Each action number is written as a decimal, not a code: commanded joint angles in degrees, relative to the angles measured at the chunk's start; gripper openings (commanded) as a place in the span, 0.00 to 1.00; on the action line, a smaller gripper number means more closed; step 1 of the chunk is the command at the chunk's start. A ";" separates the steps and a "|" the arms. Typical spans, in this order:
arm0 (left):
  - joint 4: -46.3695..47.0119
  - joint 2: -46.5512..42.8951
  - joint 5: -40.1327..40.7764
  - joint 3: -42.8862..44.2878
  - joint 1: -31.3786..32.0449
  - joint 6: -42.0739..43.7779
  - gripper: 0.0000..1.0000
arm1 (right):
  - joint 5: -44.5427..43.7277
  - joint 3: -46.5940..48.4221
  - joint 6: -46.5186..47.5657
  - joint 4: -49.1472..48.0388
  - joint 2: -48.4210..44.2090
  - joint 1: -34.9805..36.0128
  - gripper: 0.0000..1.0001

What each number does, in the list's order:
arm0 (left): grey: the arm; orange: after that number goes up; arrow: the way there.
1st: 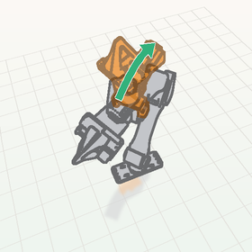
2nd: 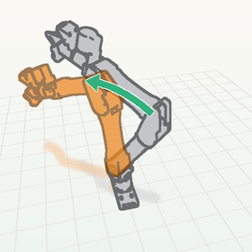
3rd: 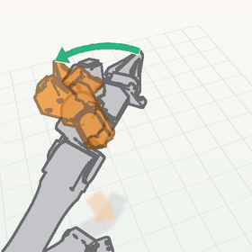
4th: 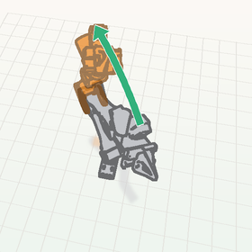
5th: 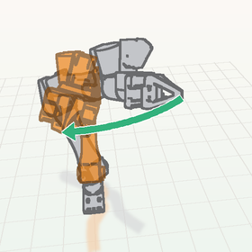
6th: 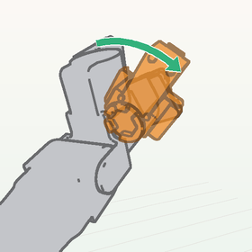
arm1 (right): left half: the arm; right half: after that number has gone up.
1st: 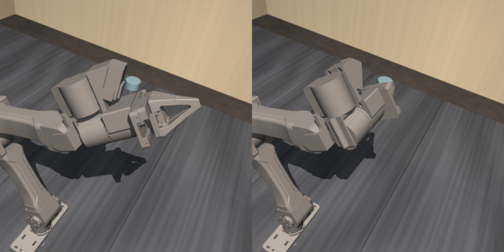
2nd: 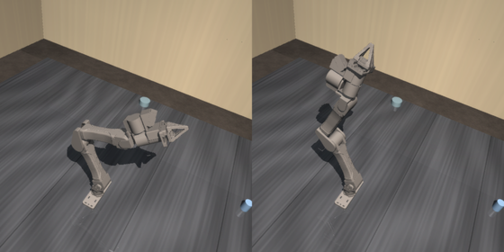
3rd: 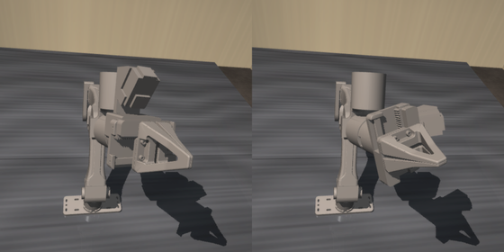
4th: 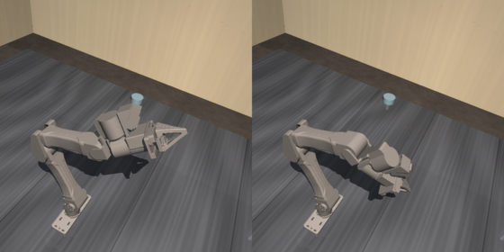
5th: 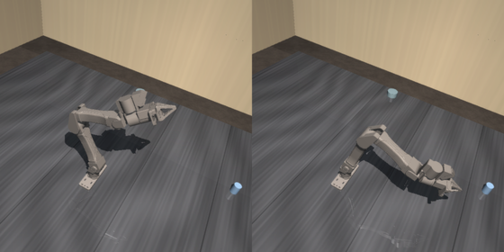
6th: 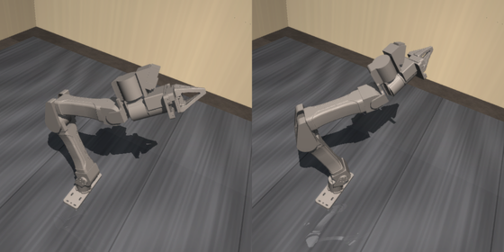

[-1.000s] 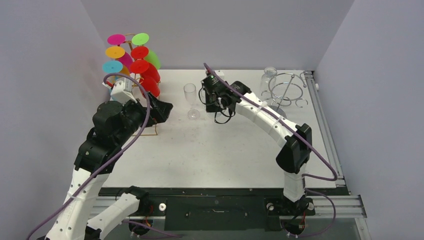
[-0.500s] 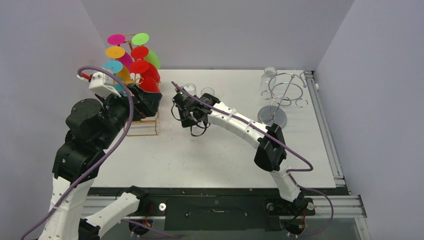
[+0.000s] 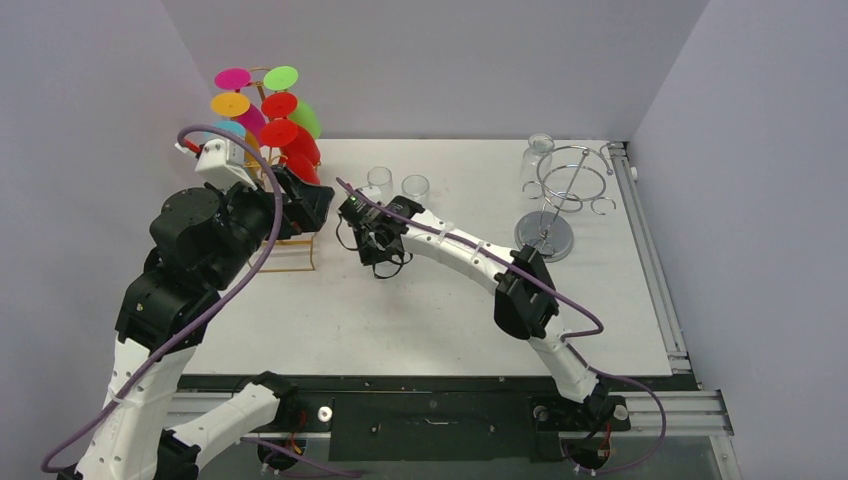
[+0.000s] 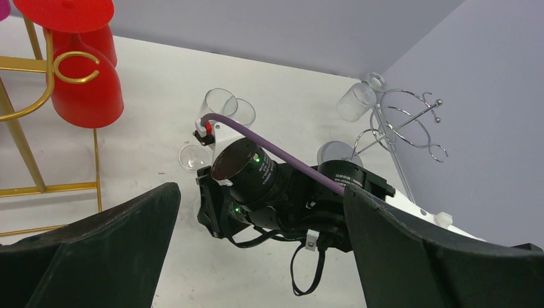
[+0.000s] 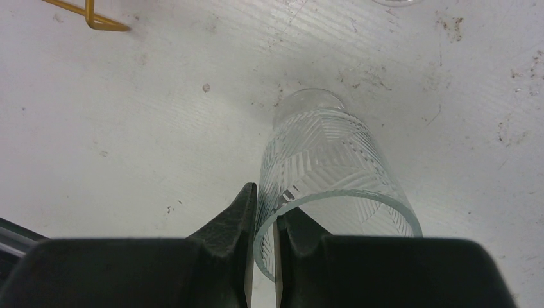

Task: Take the wine glass off the wine glass rack
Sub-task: Place the wine glass at the center of the board.

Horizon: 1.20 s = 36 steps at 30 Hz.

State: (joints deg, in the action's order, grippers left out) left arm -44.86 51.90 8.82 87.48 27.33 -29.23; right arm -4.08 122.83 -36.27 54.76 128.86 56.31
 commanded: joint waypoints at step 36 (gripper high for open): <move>2.52 1.56 -0.03 0.21 2.11 1.64 0.96 | -1.50 8.31 -0.85 -1.49 0.13 -0.05 0.32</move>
State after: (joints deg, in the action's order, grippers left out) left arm -44.80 52.84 9.21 87.05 29.17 -28.01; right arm -4.12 128.49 -36.88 53.65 132.07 56.29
